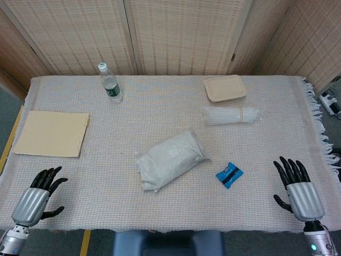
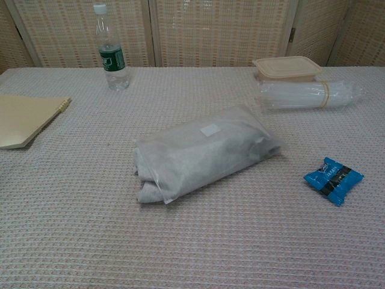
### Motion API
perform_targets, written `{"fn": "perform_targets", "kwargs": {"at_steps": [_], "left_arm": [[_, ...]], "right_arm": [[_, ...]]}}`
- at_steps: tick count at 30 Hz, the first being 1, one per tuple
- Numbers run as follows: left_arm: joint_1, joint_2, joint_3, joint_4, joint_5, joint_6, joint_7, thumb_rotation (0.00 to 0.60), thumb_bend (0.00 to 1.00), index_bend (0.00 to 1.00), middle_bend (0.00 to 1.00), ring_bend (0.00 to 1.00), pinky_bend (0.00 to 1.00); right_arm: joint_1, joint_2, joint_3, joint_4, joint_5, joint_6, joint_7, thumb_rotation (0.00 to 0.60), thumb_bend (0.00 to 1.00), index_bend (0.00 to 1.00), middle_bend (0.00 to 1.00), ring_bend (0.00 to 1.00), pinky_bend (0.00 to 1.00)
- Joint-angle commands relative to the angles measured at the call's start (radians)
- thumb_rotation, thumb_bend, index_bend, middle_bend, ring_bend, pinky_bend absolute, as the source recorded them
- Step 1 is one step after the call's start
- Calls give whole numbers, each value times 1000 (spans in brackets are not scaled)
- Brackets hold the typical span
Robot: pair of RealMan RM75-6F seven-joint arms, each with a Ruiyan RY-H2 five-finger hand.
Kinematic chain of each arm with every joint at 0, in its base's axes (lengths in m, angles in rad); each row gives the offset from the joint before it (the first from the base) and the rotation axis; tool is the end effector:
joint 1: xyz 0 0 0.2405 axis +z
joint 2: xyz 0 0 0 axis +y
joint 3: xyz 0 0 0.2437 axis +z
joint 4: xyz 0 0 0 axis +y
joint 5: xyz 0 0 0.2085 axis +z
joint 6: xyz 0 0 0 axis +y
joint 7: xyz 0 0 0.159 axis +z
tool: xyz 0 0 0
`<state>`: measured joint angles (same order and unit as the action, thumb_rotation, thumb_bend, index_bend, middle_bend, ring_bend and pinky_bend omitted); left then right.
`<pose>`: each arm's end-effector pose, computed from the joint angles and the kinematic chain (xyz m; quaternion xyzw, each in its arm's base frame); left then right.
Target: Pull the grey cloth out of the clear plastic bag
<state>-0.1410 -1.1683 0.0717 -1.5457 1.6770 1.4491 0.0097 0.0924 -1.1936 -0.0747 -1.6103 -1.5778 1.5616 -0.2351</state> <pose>-0.2849 0.1820 0.1119 -0.6900 -0.3651 -0.3762 0.4990 -0.2848 -0.1699 0.1213 0.6571 -0.3292 0.3445 0.5841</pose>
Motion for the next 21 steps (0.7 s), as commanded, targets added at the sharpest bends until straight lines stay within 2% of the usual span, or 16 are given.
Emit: {"fn": "perform_targets", "kwargs": {"at_steps": [1, 5, 8, 11, 14, 18, 21], "left_arm": [[-8, 7, 9, -3, 7, -16, -28, 600, 170, 283, 68, 0, 110], [-11, -20, 10, 26, 31, -1, -35, 600, 170, 297, 68, 0, 105], [-5, -76, 16, 60, 63, 33, -103, 600, 172, 326, 70, 0, 103], [4, -168, 18, 129, 93, 69, -124, 600, 185, 376, 88, 0, 98], [5, -279, 16, 212, 112, 86, -140, 600, 259, 458, 125, 0, 91], [-23, -396, 21, 283, 131, 51, -152, 600, 288, 528, 133, 0, 90], [-45, -475, 12, 328, 140, 34, -141, 600, 289, 541, 132, 0, 89]], "right_arm": [[-5, -10, -1, 0, -12, -10, -26, 600, 148, 0, 0, 0, 0], [-12, -21, 2, 2, -28, -5, -52, 600, 148, 0, 0, 0, 0], [-15, -28, 4, 6, -42, -3, -64, 600, 147, 0, 0, 0, 0], [-14, -36, 8, 13, -53, -8, -80, 600, 147, 0, 0, 0, 0], [-11, -46, 17, 20, -50, -20, -100, 600, 143, 0, 0, 0, 0], [-6, -50, 27, 22, -36, -42, -106, 600, 134, 0, 0, 0, 0], [-6, -48, 33, 22, -28, -52, -106, 600, 133, 0, 0, 0, 0]]}}
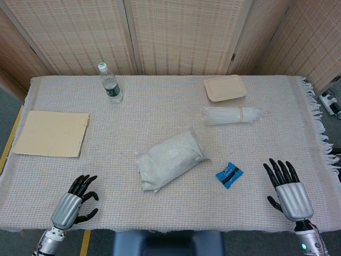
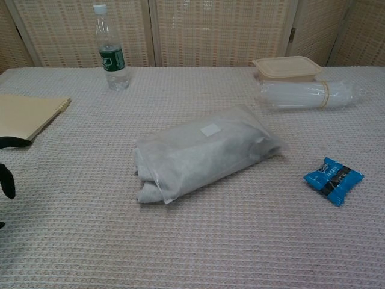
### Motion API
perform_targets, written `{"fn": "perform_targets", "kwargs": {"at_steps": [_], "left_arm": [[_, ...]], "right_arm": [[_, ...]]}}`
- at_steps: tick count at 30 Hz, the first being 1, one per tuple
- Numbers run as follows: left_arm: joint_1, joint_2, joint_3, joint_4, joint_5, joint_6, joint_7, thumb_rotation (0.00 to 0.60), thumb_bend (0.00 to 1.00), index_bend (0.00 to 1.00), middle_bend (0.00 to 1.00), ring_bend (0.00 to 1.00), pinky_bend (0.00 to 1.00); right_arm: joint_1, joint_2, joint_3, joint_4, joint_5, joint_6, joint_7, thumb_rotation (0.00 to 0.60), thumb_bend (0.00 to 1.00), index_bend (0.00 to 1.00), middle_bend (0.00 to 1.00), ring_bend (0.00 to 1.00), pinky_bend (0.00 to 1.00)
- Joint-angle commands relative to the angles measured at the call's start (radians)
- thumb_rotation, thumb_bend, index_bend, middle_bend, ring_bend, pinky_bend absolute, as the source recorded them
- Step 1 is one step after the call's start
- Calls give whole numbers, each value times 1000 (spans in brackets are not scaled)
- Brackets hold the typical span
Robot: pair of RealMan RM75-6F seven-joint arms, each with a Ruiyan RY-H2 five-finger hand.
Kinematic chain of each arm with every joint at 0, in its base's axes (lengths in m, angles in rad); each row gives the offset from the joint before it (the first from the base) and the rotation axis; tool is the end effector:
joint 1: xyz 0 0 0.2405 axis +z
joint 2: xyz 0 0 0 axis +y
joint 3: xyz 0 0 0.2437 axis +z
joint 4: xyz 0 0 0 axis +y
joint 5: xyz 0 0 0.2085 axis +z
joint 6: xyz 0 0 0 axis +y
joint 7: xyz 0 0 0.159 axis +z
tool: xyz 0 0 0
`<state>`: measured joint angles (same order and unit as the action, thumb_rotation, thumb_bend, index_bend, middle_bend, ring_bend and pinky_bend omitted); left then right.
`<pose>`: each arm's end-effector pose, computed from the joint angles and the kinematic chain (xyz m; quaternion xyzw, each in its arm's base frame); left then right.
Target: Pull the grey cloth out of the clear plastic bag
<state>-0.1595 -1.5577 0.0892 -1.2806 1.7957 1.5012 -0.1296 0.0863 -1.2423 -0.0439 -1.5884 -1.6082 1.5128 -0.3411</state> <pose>-0.2508 0.1764 0.0107 -0.6728 -0.3960 -0.4848 0.3944 -0.2799 -0.1737 0.1036 0.6813 -0.2997 0.3227 0.5847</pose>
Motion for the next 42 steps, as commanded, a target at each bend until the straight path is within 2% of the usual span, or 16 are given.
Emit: {"fn": "perform_targets", "kwargs": {"at_steps": [1, 10, 18, 23, 28, 30, 42], "left_arm": [[-33, -117, -10, 81, 23, -20, 1, 600, 292, 541, 131, 0, 88], [-86, -281, -30, 214, 27, -53, 72, 600, 344, 526, 83, 0, 38], [-134, -396, -50, 330, 56, -4, 98, 600, 353, 514, 16, 0, 3], [-165, -475, -76, 425, 35, 9, 44, 600, 347, 499, 0, 0, 0], [-183, -521, -97, 488, 18, 27, 2, 600, 293, 521, 0, 0, 0], [-209, -558, -127, 528, -9, 6, -6, 600, 272, 522, 0, 0, 0], [-237, -625, -127, 642, -61, 2, -29, 600, 240, 520, 1, 0, 0]], "right_arm": [[1, 2, 4, 1, 4, -6, 1, 600, 132, 0, 0, 0, 0], [3, 11, 6, 11, -13, -14, 36, 600, 125, 0, 0, 0, 0], [6, 13, 13, 5, 13, -49, 13, 600, 125, 0, 0, 0, 0], [8, 9, 16, 1, 29, -68, 1, 600, 125, 0, 0, 0, 0], [10, 5, 17, 0, 36, -78, -6, 600, 125, 0, 0, 0, 0], [14, 0, 18, 2, 43, -92, -18, 600, 126, 0, 0, 0, 0], [11, 10, 21, -5, 43, -90, -6, 600, 125, 0, 0, 0, 0]]}}
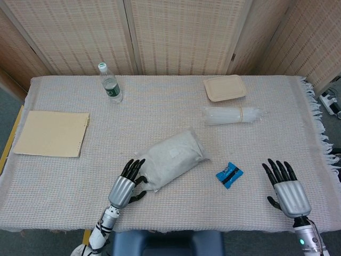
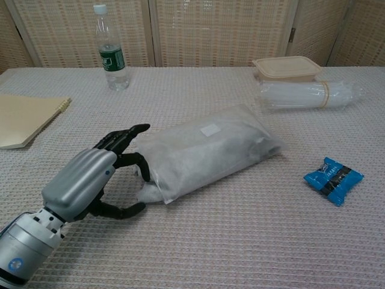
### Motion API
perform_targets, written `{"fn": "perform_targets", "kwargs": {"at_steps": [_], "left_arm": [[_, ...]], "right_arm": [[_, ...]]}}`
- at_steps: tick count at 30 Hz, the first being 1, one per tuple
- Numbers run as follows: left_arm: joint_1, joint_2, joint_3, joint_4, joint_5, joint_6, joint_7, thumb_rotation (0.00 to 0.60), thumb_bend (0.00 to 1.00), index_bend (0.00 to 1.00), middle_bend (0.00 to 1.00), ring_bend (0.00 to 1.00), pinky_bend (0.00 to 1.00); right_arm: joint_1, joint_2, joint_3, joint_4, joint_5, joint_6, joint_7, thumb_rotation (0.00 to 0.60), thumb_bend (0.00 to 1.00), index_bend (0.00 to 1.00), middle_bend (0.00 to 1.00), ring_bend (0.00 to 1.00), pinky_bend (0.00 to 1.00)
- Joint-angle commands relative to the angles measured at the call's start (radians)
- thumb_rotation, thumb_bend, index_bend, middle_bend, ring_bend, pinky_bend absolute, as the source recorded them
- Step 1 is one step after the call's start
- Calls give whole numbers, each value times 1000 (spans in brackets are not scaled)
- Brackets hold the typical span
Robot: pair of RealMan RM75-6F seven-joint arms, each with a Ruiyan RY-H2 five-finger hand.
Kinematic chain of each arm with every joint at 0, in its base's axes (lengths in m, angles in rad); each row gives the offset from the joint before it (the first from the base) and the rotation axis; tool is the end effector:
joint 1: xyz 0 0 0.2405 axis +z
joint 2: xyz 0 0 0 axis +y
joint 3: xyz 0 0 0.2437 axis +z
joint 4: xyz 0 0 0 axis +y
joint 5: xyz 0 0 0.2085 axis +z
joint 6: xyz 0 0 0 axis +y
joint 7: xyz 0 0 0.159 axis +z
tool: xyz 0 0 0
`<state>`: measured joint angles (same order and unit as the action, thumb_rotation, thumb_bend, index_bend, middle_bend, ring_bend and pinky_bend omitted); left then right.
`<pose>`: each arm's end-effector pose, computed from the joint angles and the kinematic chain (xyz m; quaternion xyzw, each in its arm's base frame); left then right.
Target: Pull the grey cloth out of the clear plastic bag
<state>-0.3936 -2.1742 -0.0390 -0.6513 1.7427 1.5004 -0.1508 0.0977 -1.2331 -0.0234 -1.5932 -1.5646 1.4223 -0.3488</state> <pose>-0.1656 0.2444 -0.1099 -0.6657 -0.3178 -0.5525 0.3882 -0.2878 -0.1807 0.0975 0.6917 -0.3192 0.2933 0.5776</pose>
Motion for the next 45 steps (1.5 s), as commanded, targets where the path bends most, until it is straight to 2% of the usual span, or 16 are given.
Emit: {"fn": "perform_targets", "kwargs": {"at_steps": [1, 9, 19, 24, 28, 34, 39, 45], "left_arm": [[-5, -14, 2, 21, -11, 5, -10, 600, 240, 523, 1, 0, 0], [-19, -48, 7, 69, -34, 4, -33, 600, 280, 550, 5, 0, 0], [-28, -78, 27, 108, -41, 19, -61, 600, 484, 626, 28, 0, 0], [-27, -77, 41, 112, -41, 26, -72, 600, 530, 672, 46, 0, 0], [-21, -70, 57, 104, -38, 35, -74, 600, 543, 690, 53, 0, 0], [-16, -61, 71, 84, -37, 39, -72, 600, 539, 694, 53, 0, 0], [-23, -49, 74, 62, -37, 34, -58, 600, 534, 695, 53, 0, 0], [-30, -34, 67, 44, -46, 28, -51, 600, 535, 694, 53, 0, 0]], "right_arm": [[-1, 2, 1, -1, 0, 1, 4, 600, 124, 0, 0, 0, 0], [-2, 6, 2, -3, 0, 0, 8, 600, 124, 0, 0, 0, 0], [1, -1, 0, 0, -1, -11, -3, 600, 124, 0, 0, 0, 0], [17, -28, -3, 25, -28, -24, -2, 600, 124, 0, 0, 0, 0], [53, -83, 14, 66, -70, -31, -1, 600, 134, 40, 0, 0, 0], [116, -210, 70, 127, -64, -63, -16, 600, 188, 314, 0, 0, 0], [168, -355, 120, 256, -35, -84, -11, 600, 198, 402, 0, 0, 0], [220, -513, 163, 435, -12, -80, 67, 600, 203, 448, 16, 0, 0]]}}
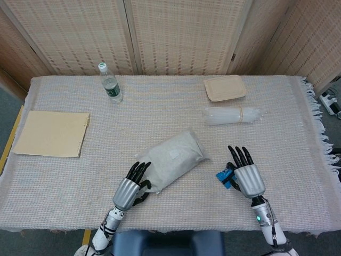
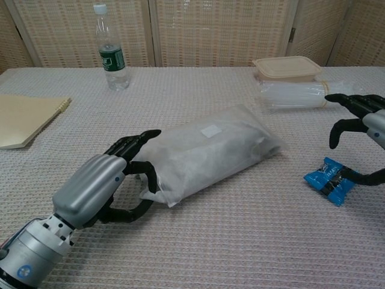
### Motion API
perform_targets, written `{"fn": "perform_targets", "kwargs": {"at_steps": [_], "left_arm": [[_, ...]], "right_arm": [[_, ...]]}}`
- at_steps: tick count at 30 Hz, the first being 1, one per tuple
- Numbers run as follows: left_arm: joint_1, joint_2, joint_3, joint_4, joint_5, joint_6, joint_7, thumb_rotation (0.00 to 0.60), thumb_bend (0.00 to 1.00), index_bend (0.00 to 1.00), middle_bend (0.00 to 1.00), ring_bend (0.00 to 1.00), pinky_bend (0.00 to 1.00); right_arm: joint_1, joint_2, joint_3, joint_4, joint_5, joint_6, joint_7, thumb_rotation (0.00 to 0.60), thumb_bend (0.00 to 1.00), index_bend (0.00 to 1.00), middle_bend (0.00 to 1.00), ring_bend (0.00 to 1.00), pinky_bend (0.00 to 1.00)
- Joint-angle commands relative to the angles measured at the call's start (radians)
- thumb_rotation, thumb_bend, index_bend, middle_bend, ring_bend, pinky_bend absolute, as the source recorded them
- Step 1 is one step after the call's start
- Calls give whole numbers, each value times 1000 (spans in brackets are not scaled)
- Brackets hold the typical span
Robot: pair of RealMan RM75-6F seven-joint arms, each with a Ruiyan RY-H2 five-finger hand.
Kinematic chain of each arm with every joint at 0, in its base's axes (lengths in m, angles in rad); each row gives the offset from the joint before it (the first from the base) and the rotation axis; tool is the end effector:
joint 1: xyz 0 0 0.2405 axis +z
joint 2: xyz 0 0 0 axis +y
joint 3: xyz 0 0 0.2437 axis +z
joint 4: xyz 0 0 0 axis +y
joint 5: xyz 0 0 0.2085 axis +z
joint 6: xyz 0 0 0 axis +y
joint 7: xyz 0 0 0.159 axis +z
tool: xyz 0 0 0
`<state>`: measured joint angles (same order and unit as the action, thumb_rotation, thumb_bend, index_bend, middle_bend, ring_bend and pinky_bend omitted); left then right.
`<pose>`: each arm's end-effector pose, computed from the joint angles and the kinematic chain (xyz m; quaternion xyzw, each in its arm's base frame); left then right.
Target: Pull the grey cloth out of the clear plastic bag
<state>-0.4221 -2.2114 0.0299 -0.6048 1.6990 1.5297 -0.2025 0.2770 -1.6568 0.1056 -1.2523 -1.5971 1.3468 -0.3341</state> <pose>-0.1580 0.2391 -0.1191 -0.6682 -0.3243 -0.5636 0.3614 -0.2364 -0.2529 -0.0011 0.6945 -0.2774 0.3866 0.5397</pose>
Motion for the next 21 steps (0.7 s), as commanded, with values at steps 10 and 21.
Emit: {"fn": "perform_targets", "kwargs": {"at_steps": [10, 21], "left_arm": [[-14, 34, -13, -26, -12, -1, -5, 600, 537, 694, 53, 0, 0], [-29, 50, -23, -39, -24, -18, 2, 600, 530, 690, 57, 0, 0]], "right_arm": [[123, -251, 92, 282, 44, 20, 126, 600, 203, 455, 30, 0, 0], [176, -348, 108, 440, 93, -12, 187, 600, 237, 471, 41, 0, 0]]}}
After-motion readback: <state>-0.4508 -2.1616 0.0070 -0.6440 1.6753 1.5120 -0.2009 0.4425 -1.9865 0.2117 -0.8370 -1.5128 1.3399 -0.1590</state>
